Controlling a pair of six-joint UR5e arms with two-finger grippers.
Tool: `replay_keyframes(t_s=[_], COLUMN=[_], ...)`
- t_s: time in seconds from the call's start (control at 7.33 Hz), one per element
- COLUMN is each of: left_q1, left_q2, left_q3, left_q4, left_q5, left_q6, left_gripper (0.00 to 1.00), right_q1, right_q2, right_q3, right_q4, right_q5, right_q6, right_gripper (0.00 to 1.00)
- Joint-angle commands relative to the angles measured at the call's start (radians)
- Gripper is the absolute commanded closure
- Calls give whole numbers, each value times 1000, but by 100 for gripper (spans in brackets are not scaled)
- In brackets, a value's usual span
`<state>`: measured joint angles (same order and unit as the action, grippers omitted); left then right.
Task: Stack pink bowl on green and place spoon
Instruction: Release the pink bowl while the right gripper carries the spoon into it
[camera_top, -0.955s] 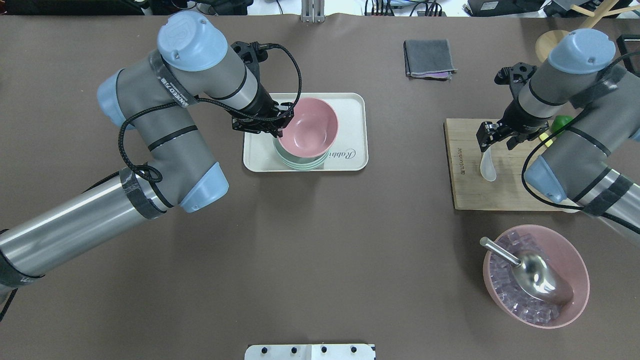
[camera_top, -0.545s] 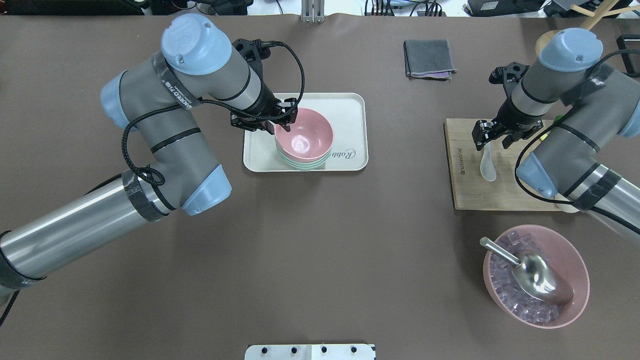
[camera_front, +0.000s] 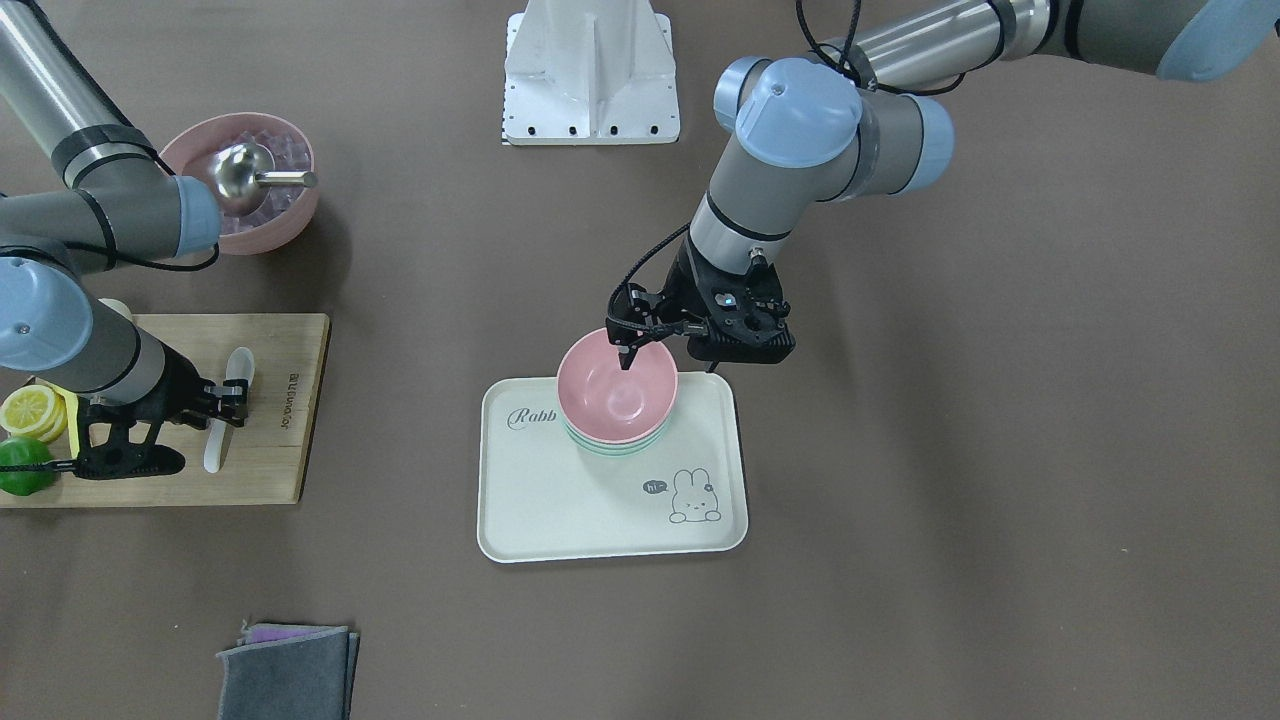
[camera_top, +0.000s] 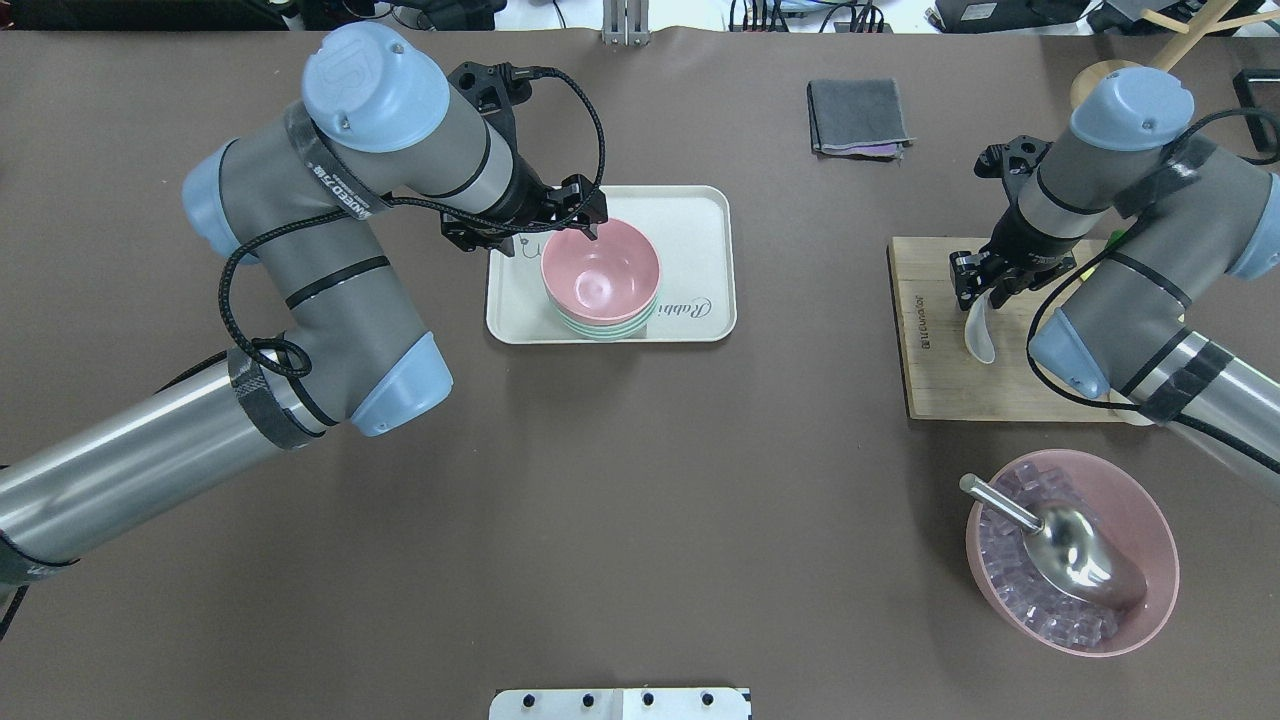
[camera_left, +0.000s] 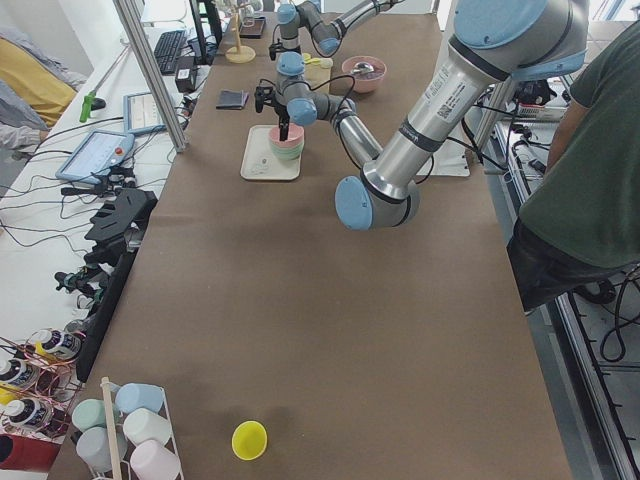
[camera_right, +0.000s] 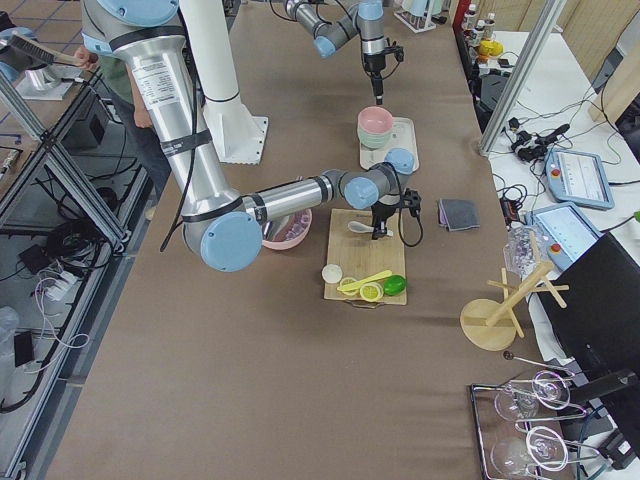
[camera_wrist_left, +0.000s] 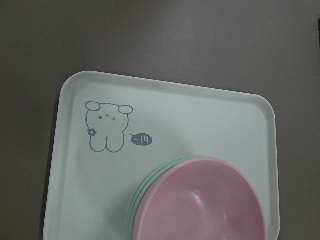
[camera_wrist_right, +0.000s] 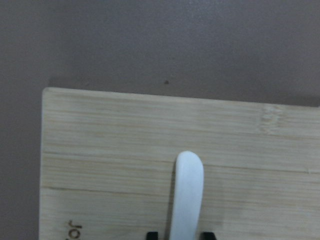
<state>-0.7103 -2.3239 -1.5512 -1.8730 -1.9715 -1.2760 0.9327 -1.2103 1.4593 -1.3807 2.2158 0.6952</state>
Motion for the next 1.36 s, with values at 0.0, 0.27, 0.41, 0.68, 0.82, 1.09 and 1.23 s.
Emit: replay_keyframes(t_s=[0.0, 0.27, 0.41, 0.68, 0.82, 1.09, 1.23], left_q1=[-1, -36, -47, -134, -190, -236, -251], left_q2=[24, 119, 226, 404, 469, 532, 535], left_q3=[-21, -119, -178, -237, -240, -233, -219], left_q4=[0, 0, 0, -5, -12, -15, -15], left_q5=[2, -9, -10, -76, -137, -144, -145], left_q6=[4, 29, 135, 381, 471, 585, 611], left_gripper=[2, 2, 2, 2, 2, 2, 2], right_q1=[0, 29, 37, -4, -55, -162, -196], right_q2=[20, 50, 99, 263, 331, 501, 553], right_q3=[-1, 7, 13, 7, 1, -71, -141], right_q4=[-1, -9, -8, -6, 0, 5, 67], right_q5=[16, 60, 74, 65, 38, -127, -166], right_q6=[0, 1, 97, 420, 570, 813, 875], right_gripper=[100, 100, 100, 100, 100, 100, 100])
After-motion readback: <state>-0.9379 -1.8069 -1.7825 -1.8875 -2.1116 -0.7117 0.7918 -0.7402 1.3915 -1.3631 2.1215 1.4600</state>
